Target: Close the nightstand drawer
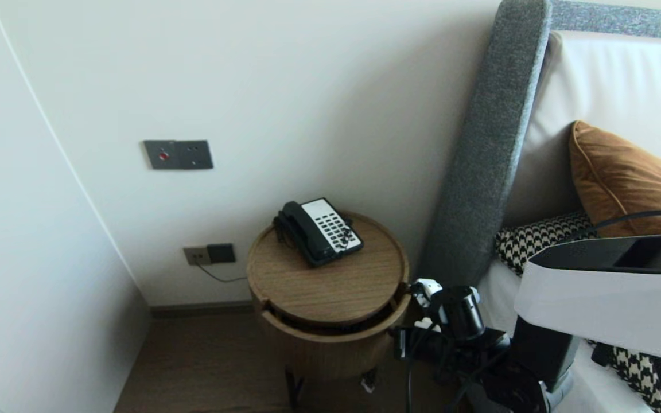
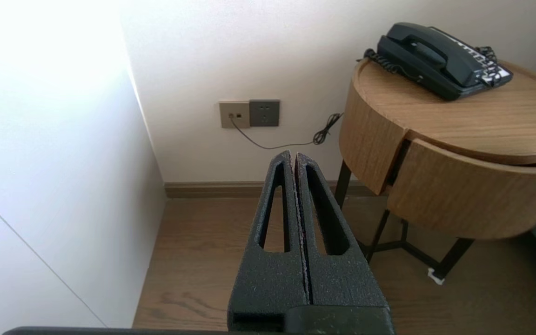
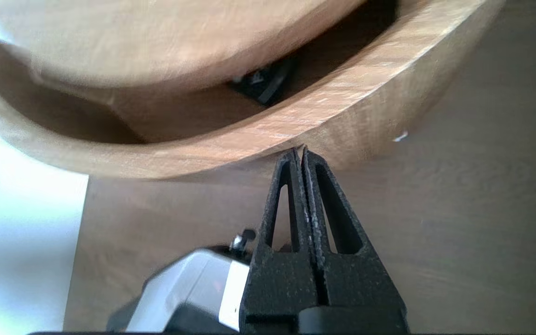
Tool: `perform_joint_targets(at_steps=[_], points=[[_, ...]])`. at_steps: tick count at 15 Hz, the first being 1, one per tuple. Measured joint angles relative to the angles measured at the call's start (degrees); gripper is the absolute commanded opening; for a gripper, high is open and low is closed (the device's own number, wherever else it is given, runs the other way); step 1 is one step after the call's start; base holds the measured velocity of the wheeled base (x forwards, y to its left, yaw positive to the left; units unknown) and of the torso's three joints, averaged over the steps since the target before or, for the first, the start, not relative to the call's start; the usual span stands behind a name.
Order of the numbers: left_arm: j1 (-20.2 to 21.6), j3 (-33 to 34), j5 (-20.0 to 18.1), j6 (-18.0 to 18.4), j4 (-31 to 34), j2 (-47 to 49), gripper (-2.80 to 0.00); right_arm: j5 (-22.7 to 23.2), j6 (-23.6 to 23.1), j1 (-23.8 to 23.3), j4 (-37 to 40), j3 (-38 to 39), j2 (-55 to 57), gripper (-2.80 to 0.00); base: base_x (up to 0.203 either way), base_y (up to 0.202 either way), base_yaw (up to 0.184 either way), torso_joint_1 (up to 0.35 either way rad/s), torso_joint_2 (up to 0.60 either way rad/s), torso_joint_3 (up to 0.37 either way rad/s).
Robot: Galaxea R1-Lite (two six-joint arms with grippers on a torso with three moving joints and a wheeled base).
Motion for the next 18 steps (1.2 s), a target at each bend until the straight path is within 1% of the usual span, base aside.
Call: perform_joint_targets(at_steps=[1, 7, 11, 15, 18], points=[[0.00, 0.00, -0.01, -0.01, 0.00, 0.00, -2.80, -0.11, 0.17, -0.46, 1.73, -1.15, -0.02, -2.80, 0.000, 0.000, 0.000, 0.000, 0.00, 0.000], [-0.02, 0.00, 0.01, 0.02, -0.02, 0.00, -2.80, -0.46, 0.78, -1.21, 4.16, -5.21, -0.02, -2.80, 0.000, 0.000, 0.000, 0.000, 0.00, 0.000], [0.00, 0.00, -0.01, -0.01, 0.00, 0.00, -2.80, -1.94, 1.33, -1.16, 5.23, -7.81, 0.44, -2.80, 0.000, 0.000, 0.000, 0.000, 0.00, 0.000], [0.00, 0.00, 0.02, -0.01, 0.00, 0.00, -2.80, -1.96, 1.35, -1.67, 5.09, -7.81, 0.44, -2.80, 0.000, 0.000, 0.000, 0.000, 0.00, 0.000], [0.00, 0.00, 0.02, -0.01, 0.01, 0.00, -2.80, -2.06, 1.27, -2.12, 4.56, -4.69, -1.15, -2.80, 0.000, 0.000, 0.000, 0.000, 0.00, 0.000]])
